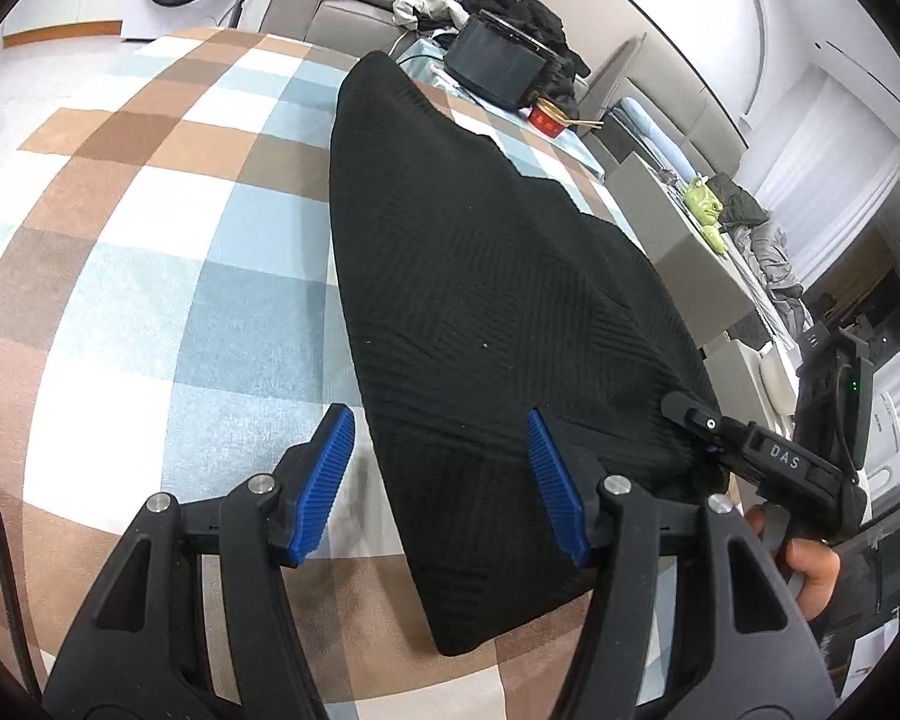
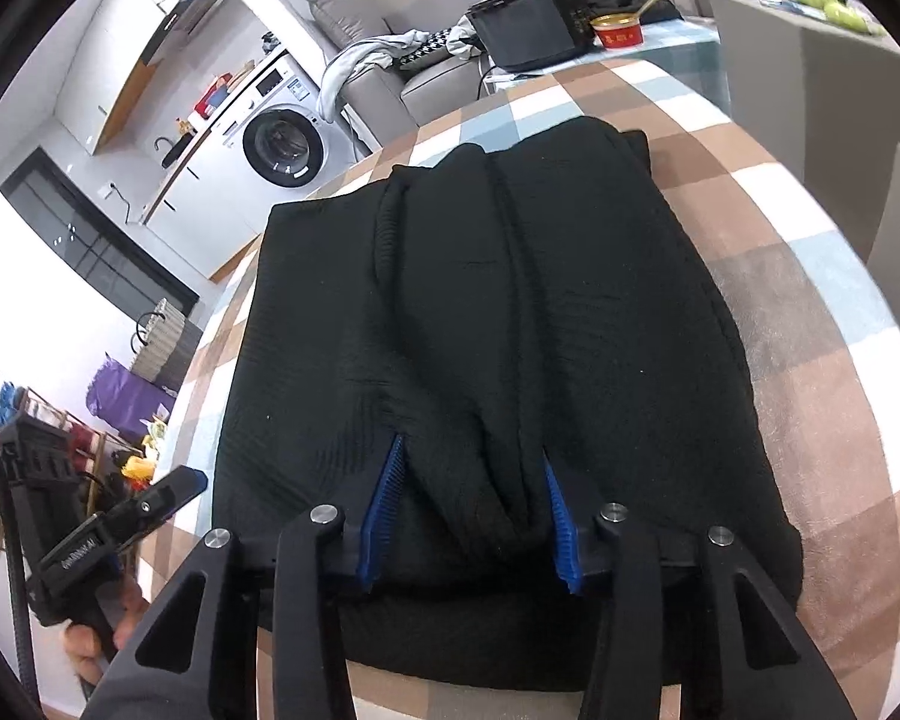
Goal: Fold small clothes
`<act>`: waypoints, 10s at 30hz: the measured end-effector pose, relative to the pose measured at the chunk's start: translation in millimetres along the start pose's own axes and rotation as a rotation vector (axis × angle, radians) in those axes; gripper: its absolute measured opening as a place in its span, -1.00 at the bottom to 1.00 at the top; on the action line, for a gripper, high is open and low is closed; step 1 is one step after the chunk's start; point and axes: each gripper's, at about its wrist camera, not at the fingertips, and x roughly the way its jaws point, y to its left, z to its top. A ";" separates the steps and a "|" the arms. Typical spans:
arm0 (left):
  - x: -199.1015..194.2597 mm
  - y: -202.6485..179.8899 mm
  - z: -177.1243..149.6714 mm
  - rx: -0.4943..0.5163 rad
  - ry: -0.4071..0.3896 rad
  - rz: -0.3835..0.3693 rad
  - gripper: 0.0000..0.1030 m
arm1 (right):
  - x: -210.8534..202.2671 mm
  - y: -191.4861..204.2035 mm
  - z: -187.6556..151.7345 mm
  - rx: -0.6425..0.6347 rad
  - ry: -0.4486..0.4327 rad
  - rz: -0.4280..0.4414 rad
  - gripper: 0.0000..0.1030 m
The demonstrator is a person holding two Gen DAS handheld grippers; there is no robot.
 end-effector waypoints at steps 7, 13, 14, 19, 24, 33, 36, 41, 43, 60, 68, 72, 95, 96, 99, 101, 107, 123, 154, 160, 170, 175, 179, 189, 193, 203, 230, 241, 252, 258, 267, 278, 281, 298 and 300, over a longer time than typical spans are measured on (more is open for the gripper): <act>-5.0 -3.9 -0.5 0.005 -0.017 -0.001 0.09 | -15.7 32.4 8.6 -0.119 -0.094 0.018 -0.79; -1.5 -6.7 -2.4 0.013 -0.002 -0.003 0.09 | -84.9 37.7 -21.6 -0.203 -0.283 -0.102 -0.80; 2.5 -7.4 -2.6 0.012 0.007 -0.005 0.09 | -84.2 29.5 -27.7 -0.194 -0.269 -0.154 -0.80; 16.6 -14.7 -3.8 0.025 0.046 -0.010 0.09 | -52.5 -10.6 -30.4 -0.085 -0.098 -0.190 -0.67; 26.6 -19.6 -4.0 0.030 0.067 -0.008 0.09 | -52.3 -19.7 -18.8 -0.053 -0.086 -0.122 -0.54; 40.4 -23.9 2.1 0.036 0.097 -0.004 0.09 | -50.0 -9.5 -9.0 -0.172 -0.059 -0.233 -0.68; 42.1 -23.6 5.1 0.034 0.093 -0.003 0.09 | -49.7 -19.4 -9.5 -0.135 -0.029 -0.216 -0.49; 51.6 -29.9 12.4 0.032 0.101 -0.017 0.09 | -68.4 -27.3 -1.2 -0.099 -0.091 -0.199 -0.28; 57.5 -34.1 15.7 0.036 0.100 -0.007 0.09 | -67.2 -32.7 2.9 -0.075 -0.091 -0.208 -0.28; 34.8 -10.9 11.4 0.051 0.016 0.071 -0.81 | -12.7 -10.5 1.7 -0.079 0.019 -0.142 -0.37; -5.4 36.3 5.5 0.006 -0.005 0.144 -0.79 | 5.3 38.4 -24.4 -0.167 0.116 -0.007 -0.36; -14.8 42.3 8.7 0.017 -0.024 0.179 -0.45 | -6.4 27.3 -7.8 -0.139 0.042 -0.028 -0.36; -18.8 42.7 13.3 -0.026 -0.049 0.168 0.11 | 40.4 60.9 70.3 -0.310 -0.067 -0.050 -0.91; -18.1 42.9 13.1 -0.027 -0.049 0.168 0.11 | 48.2 52.3 72.7 -0.282 -0.044 -0.087 -0.90; -15.9 43.5 11.5 -0.029 -0.043 0.173 0.11 | 61.4 33.2 73.7 -0.223 0.037 -0.125 -0.84; -14.7 44.7 11.0 -0.034 -0.039 0.174 0.11 | 49.9 34.4 71.4 -0.218 0.007 -0.125 -0.50; -12.4 43.0 12.0 -0.026 -0.039 0.162 0.11 | 31.7 60.0 76.4 -0.238 -0.037 0.013 -0.46; -24.6 43.6 6.0 -0.014 -0.047 0.192 0.11 | 46.7 106.1 78.4 -0.350 -0.037 0.046 -0.88; -23.6 21.9 -14.7 0.043 -0.008 0.195 0.12 | 36.3 48.8 12.0 -0.197 0.128 0.073 -0.71; -26.5 25.6 -20.9 0.038 0.009 0.187 0.12 | 7.9 37.1 -7.8 -0.175 0.176 0.197 -0.52; -36.8 14.4 -42.8 0.081 0.010 0.196 0.12 | -5.1 68.4 -22.1 -0.389 0.140 0.147 -0.86; -42.4 12.6 -52.7 0.084 -0.013 0.203 0.13 | -7.0 46.7 -22.5 -0.361 0.088 -0.021 -0.86; -45.4 10.8 -61.5 0.086 -0.017 0.202 0.13 | -14.2 28.3 -27.5 -0.289 0.086 0.038 -0.72; -44.7 0.0 -85.1 0.161 0.003 0.194 0.15 | -32.7 31.7 -58.5 -0.297 0.051 0.195 -0.37; -47.7 -0.7 -89.2 0.168 0.004 0.197 0.15 | -21.3 42.3 -67.5 -0.371 0.059 0.081 -0.79; -52.9 6.8 -88.8 0.149 -0.005 0.176 0.18 | -34.3 36.8 -66.3 -0.361 0.018 0.018 -0.10; -4.2 23.5 4.4 0.165 -0.095 0.276 -0.47 | 51.1 65.4 -2.6 -0.343 -0.010 -0.051 -0.13; -47.8 1.0 -20.2 0.262 -0.296 0.311 0.99 | -13.9 76.2 -23.5 -0.449 -0.211 -0.043 1.00; -74.3 -2.2 -36.5 0.272 -0.429 0.315 0.99 | -24.8 92.8 -43.3 -0.544 -0.334 -0.018 1.00; -78.9 5.7 -39.1 0.245 -0.452 0.296 0.99 | -23.1 86.8 -45.9 -0.516 -0.388 0.001 1.00; -77.0 -3.4 -43.5 0.296 -0.458 0.286 0.99 | -21.4 85.4 -46.5 -0.520 -0.408 -0.004 1.00; -76.1 -3.3 -43.1 0.302 -0.462 0.285 0.99 | -26.0 83.9 -51.7 -0.532 -0.436 0.021 1.00; -75.8 -1.2 -42.3 0.294 -0.462 0.286 0.99 | -25.6 84.0 -51.6 -0.532 -0.434 0.023 1.00; -75.0 0.0 -42.1 0.296 -0.463 0.286 0.99 | -25.5 84.3 -52.3 -0.532 -0.433 0.025 1.00; -75.6 -0.6 -42.2 0.296 -0.463 0.287 0.99 | -25.5 84.2 -52.2 -0.532 -0.433 0.025 1.00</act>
